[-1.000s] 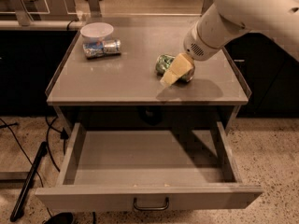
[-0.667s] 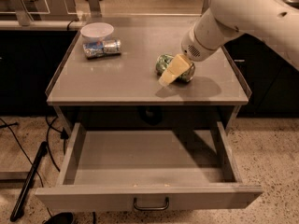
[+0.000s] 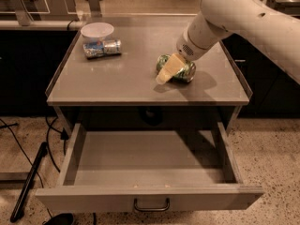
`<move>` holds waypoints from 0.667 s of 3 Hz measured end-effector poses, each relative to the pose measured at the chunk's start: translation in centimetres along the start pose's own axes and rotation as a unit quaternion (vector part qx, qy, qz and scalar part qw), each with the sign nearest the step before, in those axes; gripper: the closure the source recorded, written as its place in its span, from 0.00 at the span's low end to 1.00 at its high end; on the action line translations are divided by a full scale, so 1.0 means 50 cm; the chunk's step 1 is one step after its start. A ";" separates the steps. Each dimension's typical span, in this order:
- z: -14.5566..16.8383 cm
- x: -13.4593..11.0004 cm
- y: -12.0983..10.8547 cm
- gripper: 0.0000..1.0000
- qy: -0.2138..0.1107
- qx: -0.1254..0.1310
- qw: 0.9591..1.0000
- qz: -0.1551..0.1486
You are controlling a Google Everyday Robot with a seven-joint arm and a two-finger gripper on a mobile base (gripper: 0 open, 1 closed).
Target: Place green can into top drawer
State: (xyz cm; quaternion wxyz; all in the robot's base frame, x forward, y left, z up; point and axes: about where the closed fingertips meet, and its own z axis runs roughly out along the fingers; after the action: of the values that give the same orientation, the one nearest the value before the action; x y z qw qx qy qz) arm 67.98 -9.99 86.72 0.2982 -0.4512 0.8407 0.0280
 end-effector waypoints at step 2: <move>0.052 0.030 -0.011 0.00 0.037 -0.032 0.998 0.030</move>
Offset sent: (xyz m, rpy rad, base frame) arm 0.0130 -0.0118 -0.0353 -0.0029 0.1514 -0.0508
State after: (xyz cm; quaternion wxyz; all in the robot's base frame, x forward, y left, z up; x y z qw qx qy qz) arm 69.03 -10.58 83.92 0.2512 -0.4355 0.8631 0.0470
